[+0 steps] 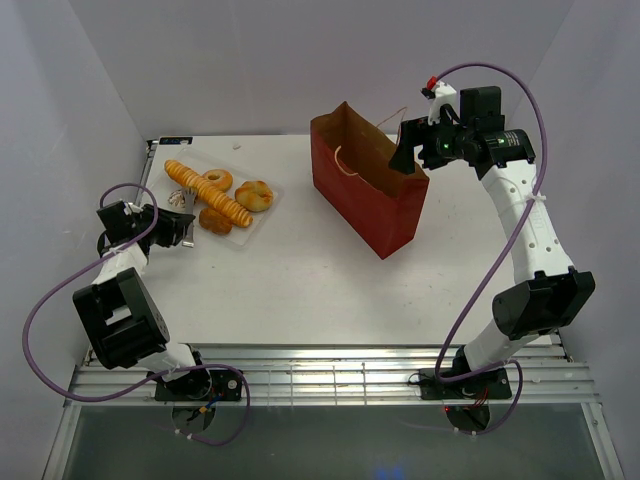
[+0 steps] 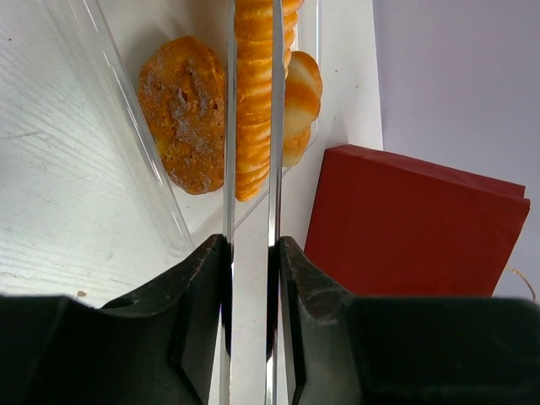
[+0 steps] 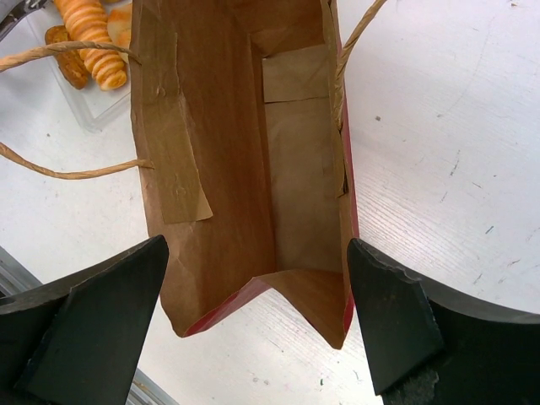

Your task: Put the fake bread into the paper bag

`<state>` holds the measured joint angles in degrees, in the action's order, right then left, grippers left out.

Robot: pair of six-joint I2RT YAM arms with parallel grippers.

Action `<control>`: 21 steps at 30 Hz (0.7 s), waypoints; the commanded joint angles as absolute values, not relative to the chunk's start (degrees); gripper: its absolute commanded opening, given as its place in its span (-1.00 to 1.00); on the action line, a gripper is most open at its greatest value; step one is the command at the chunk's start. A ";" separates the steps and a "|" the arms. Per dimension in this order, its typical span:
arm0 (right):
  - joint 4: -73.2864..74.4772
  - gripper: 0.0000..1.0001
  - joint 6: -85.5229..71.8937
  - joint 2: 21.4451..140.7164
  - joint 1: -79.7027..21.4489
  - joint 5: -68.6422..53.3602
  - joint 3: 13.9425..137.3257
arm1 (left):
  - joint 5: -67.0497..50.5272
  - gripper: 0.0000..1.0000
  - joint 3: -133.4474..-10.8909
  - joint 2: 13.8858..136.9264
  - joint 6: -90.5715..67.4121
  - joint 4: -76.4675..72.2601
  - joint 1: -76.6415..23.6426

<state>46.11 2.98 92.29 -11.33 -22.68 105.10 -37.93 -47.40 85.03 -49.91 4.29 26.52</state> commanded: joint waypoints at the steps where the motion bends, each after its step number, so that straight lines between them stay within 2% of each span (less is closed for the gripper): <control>1: 43.95 0.85 2.81 90.00 -11.60 -22.76 104.41 | -39.29 -0.20 -47.37 84.20 -48.25 3.25 26.81; 10: 43.68 0.85 2.90 89.65 -11.60 -22.76 104.15 | -39.64 -0.02 -46.49 84.11 -47.55 4.04 26.81; 21: 43.42 0.85 2.99 89.38 -11.60 -22.76 103.45 | -42.98 0.03 -45.79 87.27 -47.02 1.32 26.81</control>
